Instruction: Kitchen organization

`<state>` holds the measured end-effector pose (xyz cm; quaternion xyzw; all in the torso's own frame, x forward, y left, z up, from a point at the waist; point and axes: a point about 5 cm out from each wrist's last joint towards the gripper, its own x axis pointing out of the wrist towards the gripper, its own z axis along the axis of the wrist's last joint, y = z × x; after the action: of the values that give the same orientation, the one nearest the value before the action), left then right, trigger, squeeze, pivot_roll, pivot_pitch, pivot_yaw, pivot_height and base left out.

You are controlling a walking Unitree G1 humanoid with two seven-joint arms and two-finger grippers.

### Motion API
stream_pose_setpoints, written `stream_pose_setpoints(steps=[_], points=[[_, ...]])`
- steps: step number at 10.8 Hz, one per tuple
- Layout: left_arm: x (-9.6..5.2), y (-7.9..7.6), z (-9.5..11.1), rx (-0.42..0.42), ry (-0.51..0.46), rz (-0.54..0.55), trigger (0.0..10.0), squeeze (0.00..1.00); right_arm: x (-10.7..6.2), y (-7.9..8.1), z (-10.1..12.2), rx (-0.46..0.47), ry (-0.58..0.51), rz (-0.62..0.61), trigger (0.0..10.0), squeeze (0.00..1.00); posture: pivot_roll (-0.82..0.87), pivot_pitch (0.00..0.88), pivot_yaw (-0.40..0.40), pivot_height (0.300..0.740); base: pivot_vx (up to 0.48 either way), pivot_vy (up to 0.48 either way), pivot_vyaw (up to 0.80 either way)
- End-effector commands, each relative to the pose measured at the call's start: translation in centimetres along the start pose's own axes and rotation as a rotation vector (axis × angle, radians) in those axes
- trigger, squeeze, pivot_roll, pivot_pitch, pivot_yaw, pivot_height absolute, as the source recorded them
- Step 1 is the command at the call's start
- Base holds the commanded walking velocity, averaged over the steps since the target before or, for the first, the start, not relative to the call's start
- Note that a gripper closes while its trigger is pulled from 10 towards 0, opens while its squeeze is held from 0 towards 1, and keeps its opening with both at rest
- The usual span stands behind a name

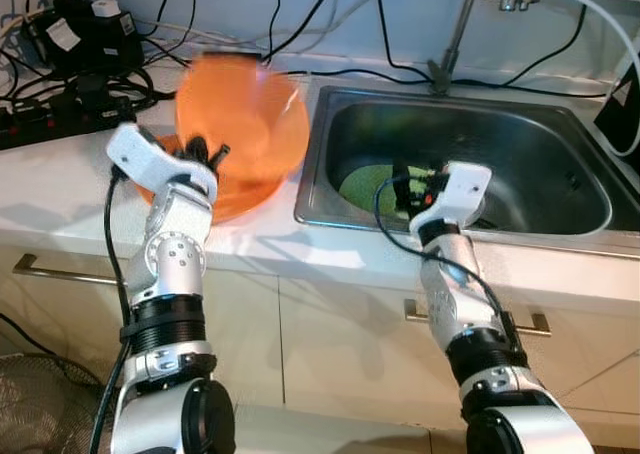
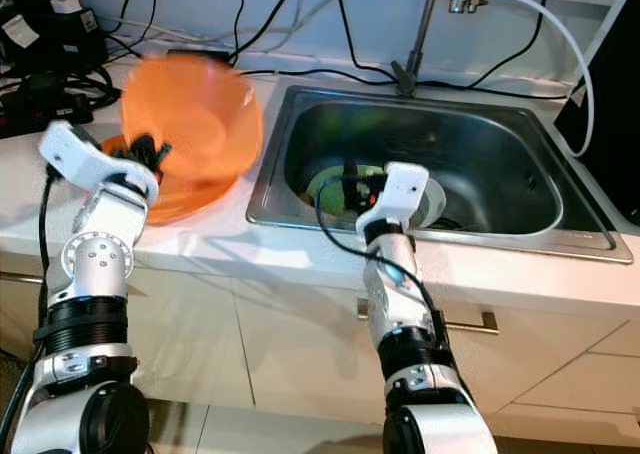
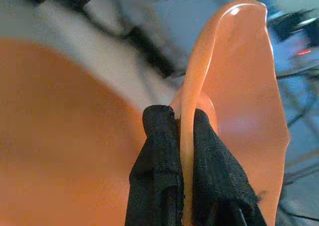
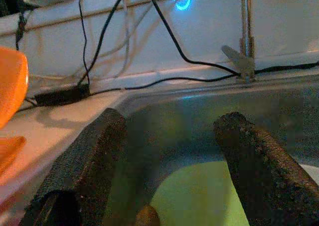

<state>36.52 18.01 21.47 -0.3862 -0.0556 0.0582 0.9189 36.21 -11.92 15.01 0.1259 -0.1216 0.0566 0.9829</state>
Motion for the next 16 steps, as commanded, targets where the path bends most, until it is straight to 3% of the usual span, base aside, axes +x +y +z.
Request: stream_pose_setpoints(steps=[1,2,3,4,5,6,11,16], points=[[-0.3,-2.1,0.7,0.034,-0.063,-0.122,10.0,0.00,1.0,1.0,1.7,0.030,-0.050,0.042,10.0,0.00,0.21,0.000,-0.018,0.740,0.000,0.000,0.00],[-0.3,-2.4,0.5,0.030,-0.066,-0.147,10.0,0.00,1.3,1.5,2.2,0.052,-0.056,0.061,10.0,0.00,0.21,0.000,-0.020,0.740,0.000,0.000,0.00],[-0.5,-2.8,-0.3,0.095,-0.054,-0.183,10.0,0.00,1.7,2.4,2.9,0.101,-0.057,0.114,10.0,0.00,0.21,0.000,-0.020,0.740,0.000,0.000,0.00],[-0.7,-3.2,-0.9,0.139,-0.045,-0.216,10.0,0.00,1.8,3.0,3.4,0.154,-0.064,0.151,10.0,0.99,0.20,0.000,-0.020,0.740,0.000,0.000,0.00],[-1.0,-3.6,-1.4,0.173,-0.042,-0.251,10.0,0.00,1.9,3.5,3.9,0.190,-0.058,0.176,10.0,0.90,0.20,0.000,-0.019,0.740,0.000,0.000,0.00],[-1.1,-4.1,-1.9,0.201,-0.031,-0.292,10.0,0.00,1.9,3.9,3.7,0.254,-0.023,0.210,10.0,0.00,0.20,0.000,-0.018,0.740,0.000,0.000,0.00],[-2.1,-5.8,-2.5,0.201,-0.049,-0.436,10.0,0.00,1.5,5.1,3.3,0.332,0.057,0.281,10.0,0.00,0.21,0.000,-0.021,0.740,0.000,0.000,0.00],[-2.4,-5.6,-2.1,0.163,-0.081,-0.456,10.0,0.00,1.5,4.1,3.1,0.314,0.069,0.215,10.0,0.00,0.21,0.000,-0.025,0.740,0.000,0.000,0.00]])
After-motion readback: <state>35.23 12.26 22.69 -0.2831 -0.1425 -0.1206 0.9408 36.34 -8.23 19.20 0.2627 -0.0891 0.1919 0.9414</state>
